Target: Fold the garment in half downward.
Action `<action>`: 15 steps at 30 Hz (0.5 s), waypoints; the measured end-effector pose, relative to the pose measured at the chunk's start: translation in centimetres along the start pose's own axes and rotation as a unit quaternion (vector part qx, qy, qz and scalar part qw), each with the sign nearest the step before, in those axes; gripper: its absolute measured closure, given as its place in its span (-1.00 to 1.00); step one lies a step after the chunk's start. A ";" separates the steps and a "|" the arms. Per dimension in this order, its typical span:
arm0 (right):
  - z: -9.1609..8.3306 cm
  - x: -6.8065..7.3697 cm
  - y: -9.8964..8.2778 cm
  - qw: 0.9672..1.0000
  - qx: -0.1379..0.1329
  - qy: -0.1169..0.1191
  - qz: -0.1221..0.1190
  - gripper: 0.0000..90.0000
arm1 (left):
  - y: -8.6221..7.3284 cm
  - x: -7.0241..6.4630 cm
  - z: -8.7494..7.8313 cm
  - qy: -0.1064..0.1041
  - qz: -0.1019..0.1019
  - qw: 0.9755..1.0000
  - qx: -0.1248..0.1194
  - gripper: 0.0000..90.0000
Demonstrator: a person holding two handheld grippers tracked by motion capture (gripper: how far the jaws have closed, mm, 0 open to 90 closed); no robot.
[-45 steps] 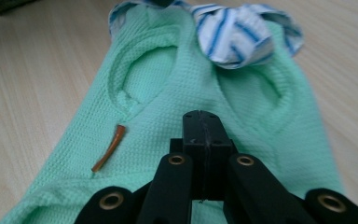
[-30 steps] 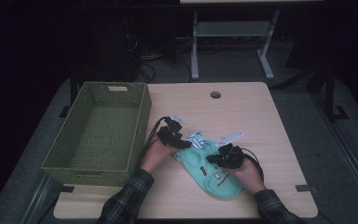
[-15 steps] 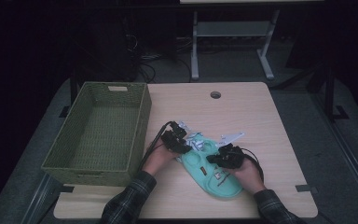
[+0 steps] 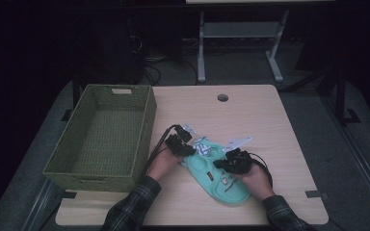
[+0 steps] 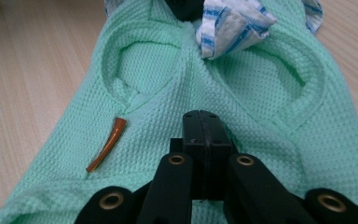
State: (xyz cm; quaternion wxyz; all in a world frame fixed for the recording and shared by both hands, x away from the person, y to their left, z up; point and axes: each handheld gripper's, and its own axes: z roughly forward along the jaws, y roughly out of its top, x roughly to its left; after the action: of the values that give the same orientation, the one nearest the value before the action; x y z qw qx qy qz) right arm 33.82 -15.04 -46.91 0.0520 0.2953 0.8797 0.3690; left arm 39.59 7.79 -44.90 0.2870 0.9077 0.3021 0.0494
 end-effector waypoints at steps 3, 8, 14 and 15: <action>0.0 0.0 0.0 1.000 0.000 0.000 -0.002 1.00 | 0.1 0.2 -0.8 -0.006 -0.001 1.000 -0.011 0.83; 0.0 0.0 0.1 1.000 0.004 -0.001 -0.004 1.00 | 0.5 -0.1 -2.5 -0.017 -0.007 0.999 -0.041 0.83; 0.5 0.0 0.6 1.000 0.003 0.000 0.002 1.00 | 1.1 -0.8 -4.1 -0.024 -0.005 0.997 -0.071 0.83; 0.5 0.0 0.6 1.000 0.003 0.000 0.002 1.00 | 1.2 -0.8 -4.4 -0.024 -0.001 0.997 -0.070 0.83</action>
State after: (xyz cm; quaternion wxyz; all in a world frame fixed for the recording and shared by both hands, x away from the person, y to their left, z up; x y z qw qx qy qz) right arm 34.23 -14.37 -46.83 0.0505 0.2976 0.8801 0.3665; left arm 38.40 8.69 -40.49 0.3573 0.8858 0.2921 0.0485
